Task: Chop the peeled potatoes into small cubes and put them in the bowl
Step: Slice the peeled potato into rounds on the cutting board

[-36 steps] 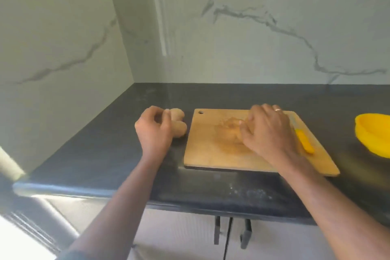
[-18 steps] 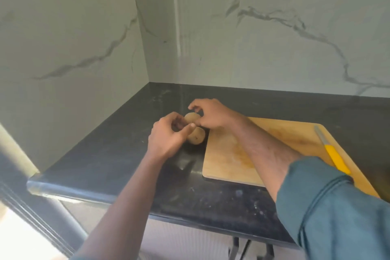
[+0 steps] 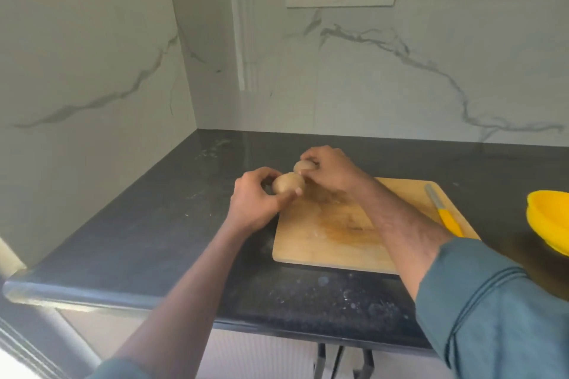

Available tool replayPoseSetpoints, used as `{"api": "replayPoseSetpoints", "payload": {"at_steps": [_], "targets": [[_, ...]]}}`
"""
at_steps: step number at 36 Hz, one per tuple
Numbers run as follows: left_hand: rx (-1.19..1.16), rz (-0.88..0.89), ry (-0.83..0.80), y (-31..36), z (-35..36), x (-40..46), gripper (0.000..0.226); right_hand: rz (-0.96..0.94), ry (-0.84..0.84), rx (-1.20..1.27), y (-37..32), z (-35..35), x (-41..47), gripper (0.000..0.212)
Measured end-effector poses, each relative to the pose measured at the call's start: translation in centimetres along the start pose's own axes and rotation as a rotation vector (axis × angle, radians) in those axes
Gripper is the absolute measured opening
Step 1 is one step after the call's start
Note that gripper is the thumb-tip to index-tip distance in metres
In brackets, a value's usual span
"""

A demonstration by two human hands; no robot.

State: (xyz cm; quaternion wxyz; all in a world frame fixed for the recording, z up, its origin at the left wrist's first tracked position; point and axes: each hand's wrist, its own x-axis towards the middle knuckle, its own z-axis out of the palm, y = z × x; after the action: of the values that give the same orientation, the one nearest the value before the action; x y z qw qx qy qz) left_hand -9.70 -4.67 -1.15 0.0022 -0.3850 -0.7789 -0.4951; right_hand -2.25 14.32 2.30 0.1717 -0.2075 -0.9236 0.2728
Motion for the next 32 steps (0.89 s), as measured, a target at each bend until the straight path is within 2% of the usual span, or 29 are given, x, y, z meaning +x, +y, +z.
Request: {"api": "replayPoseSetpoints", "payload": {"at_steps": [4,7,11,22,26,32], "targets": [[0.025,0.004,-0.038,-0.3,1.0,0.4,0.063,0.008,-0.035,-0.006,0.5,0.6,-0.1,0.040],[0.039,-0.002,-0.040,-0.9,1.1,0.7,0.062,0.008,-0.059,-0.017,0.6,0.9,0.0,0.049],[0.029,-0.008,-0.030,-1.1,1.2,1.1,0.063,0.003,-0.034,0.019,1.2,1.1,0.6,0.049],[-0.020,0.020,-0.037,-1.8,1.3,1.3,0.047,-0.055,-0.096,0.045,1.1,1.6,2.2,0.048],[-0.018,0.036,-0.052,-1.7,1.5,1.3,0.054,-0.039,-0.125,0.032,1.3,1.5,2.2,0.055],[-0.068,0.104,-0.044,-0.8,1.5,1.2,0.046,-0.005,-0.159,0.072,1.3,0.0,1.3,0.067]]}}
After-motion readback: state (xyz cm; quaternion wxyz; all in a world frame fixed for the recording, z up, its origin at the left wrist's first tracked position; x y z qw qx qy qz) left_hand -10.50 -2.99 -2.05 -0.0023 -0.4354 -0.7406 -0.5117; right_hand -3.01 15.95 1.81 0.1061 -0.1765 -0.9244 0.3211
